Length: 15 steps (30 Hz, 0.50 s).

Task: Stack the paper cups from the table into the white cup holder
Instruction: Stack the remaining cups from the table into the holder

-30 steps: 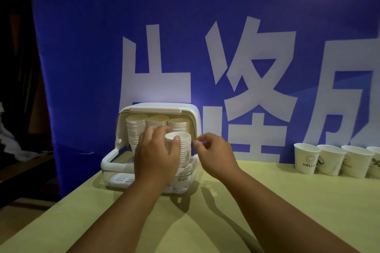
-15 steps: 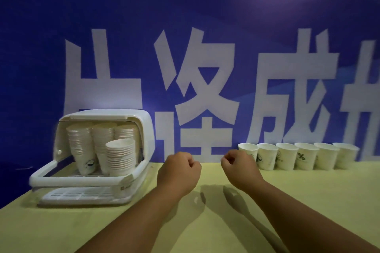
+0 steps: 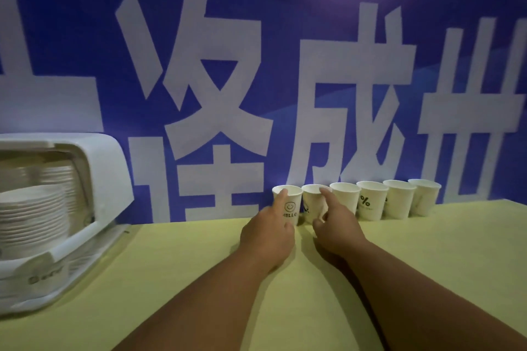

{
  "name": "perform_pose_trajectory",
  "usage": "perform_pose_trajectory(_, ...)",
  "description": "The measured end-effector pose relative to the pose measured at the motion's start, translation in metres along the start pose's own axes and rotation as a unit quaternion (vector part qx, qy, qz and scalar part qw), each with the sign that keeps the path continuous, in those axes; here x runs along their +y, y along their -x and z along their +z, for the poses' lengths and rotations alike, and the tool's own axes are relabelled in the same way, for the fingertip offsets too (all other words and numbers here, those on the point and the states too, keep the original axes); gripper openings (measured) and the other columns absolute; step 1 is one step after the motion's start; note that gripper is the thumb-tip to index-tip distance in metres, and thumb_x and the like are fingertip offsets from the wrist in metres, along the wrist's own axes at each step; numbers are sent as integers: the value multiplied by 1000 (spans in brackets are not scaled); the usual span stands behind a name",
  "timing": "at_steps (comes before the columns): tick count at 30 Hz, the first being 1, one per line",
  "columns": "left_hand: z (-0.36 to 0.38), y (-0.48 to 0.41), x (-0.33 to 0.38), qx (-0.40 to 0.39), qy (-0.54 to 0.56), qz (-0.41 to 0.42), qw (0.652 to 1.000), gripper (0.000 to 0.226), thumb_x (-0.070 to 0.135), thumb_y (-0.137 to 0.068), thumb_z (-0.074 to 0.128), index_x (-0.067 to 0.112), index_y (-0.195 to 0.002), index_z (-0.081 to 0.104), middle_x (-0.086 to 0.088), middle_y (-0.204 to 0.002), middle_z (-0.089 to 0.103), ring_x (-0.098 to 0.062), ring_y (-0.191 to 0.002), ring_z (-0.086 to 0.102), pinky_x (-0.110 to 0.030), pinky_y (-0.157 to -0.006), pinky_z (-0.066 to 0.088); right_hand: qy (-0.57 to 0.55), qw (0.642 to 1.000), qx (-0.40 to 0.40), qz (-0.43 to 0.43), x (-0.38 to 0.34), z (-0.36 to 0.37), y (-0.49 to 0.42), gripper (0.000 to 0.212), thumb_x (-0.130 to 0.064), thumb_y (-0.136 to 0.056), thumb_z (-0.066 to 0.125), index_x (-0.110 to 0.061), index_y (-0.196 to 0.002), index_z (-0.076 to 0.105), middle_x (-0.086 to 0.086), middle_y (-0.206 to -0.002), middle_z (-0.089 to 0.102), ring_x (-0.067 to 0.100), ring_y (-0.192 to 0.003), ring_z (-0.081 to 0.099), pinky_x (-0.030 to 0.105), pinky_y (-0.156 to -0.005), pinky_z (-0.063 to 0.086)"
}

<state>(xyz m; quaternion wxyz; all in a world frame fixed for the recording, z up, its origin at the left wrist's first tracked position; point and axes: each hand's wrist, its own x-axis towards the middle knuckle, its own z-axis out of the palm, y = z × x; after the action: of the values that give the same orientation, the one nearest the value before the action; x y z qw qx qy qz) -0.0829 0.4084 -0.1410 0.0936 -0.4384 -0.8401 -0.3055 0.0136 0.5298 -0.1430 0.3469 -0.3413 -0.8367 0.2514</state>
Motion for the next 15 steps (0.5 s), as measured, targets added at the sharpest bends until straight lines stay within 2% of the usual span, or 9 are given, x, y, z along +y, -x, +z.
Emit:
perform_pose_trajectory(2, 5, -3, -2, -5, -21, 10, 1000, 68, 30, -104, 52, 40, -158, 11, -3, -136, 57, -21, -117, 60, -36, -88, 55, -7, 1000, 17, -4, 2, 2, -2, 64, -12, -92, 63, -35, -145, 36, -5, -106, 61, 12, -90, 58, 28, -78, 48)
perform_pose_trajectory(4, 3, -4, -4, 29, -10, 9, 999, 47, 29, -105, 50, 33, -146, 28, -3, -123, 61, -20, -102, 61, -36, -81, 57, -3, 999, 40, -3, 1, 2, -2, 44, -14, -93, 62, -28, -132, 48, -6, -101, 59, 14, -89, 58, 30, -77, 49)
perform_pose_trajectory(7, -1, 1, -5, 75, -10, 3, 997, 15, 30, -107, 47, 27, -122, 45, 1, -108, 63, -14, -88, 60, -36, -79, 59, 21, 997, 71, 2, -1, 1, -1, 10, -20, -96, 58, -25, -105, 62, -6, -94, 65, 13, -83, 61, 35, -77, 56)
perform_pose_trajectory(11, -12, 9, -6, 118, -9, -3, 993, 13, 33, -109, 42, 23, -111, 51, 3, -105, 64, -12, -83, 56, -28, -68, 50, 21, 996, 84, -4, -8, -2, 6, 10, -27, -100, 56, -23, -101, 65, -4, -91, 67, 13, -79, 61, 34, -73, 56)
perform_pose_trajectory(15, -41, 25, -9, 136, -11, -9, 991, 19, 39, -108, 41, 26, -119, 51, 7, -112, 62, -11, -89, 56, -25, -74, 53, -28, 997, 73, -10, -28, -3, 19, 17, -28, -101, 57, -21, -111, 67, -2, -102, 69, 15, -91, 62, 34, -82, 54)
